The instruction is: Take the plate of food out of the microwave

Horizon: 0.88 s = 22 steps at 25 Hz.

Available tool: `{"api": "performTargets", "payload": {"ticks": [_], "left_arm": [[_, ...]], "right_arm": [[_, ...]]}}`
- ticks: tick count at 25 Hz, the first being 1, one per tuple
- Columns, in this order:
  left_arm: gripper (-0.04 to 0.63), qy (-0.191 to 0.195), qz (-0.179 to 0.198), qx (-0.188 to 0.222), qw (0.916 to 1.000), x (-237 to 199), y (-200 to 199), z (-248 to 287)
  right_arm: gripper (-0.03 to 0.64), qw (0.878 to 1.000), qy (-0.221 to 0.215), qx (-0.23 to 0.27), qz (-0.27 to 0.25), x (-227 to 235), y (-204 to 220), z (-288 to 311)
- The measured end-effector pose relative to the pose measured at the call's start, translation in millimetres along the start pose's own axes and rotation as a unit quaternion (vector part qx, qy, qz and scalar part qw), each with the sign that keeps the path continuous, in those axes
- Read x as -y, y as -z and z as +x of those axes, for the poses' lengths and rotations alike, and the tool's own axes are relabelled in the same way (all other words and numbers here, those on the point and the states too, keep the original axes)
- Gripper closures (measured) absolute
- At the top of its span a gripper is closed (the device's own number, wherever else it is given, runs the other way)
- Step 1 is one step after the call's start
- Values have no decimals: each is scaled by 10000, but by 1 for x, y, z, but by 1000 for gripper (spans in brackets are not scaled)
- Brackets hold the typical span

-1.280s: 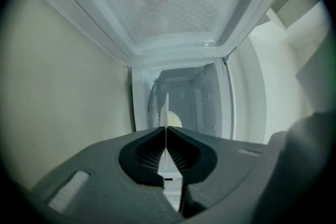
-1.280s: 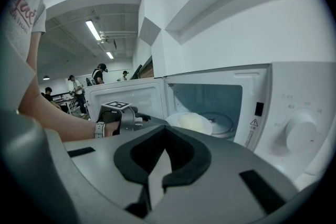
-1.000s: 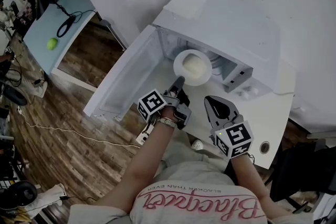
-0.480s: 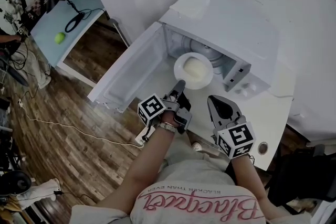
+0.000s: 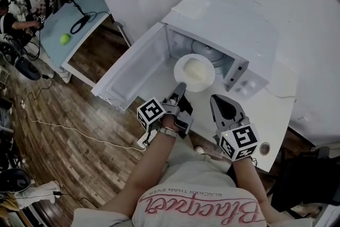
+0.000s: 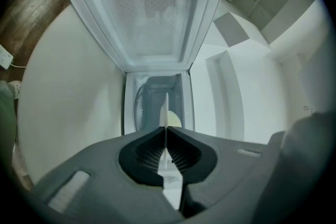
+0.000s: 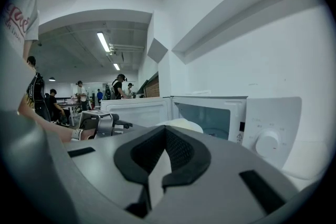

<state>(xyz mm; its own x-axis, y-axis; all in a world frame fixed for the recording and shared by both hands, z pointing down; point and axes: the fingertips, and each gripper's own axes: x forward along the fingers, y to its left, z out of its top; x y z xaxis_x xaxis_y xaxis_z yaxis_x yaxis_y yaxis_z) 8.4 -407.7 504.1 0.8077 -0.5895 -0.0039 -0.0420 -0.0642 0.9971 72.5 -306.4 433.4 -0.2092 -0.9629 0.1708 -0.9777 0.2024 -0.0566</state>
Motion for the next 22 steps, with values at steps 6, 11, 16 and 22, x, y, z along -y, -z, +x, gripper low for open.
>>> {"api": "performTargets", "payload": {"ticks": [6, 11, 16, 22], "left_arm": [[577, 116, -71, 37, 9999, 15, 10, -6], [577, 105, -130, 104, 9998, 24, 16, -9], [577, 224, -278, 247, 9991, 31, 23, -15], [577, 260, -239, 365, 9987, 44, 32, -20]], "right_arm": [[612, 9998, -5, 177, -63, 0, -10, -12], [612, 9997, -26, 210, -75, 2, -10, -20], [612, 9993, -18, 349, -93, 7, -15, -31], [612, 9993, -86, 321, -190, 12, -20, -43]]}}
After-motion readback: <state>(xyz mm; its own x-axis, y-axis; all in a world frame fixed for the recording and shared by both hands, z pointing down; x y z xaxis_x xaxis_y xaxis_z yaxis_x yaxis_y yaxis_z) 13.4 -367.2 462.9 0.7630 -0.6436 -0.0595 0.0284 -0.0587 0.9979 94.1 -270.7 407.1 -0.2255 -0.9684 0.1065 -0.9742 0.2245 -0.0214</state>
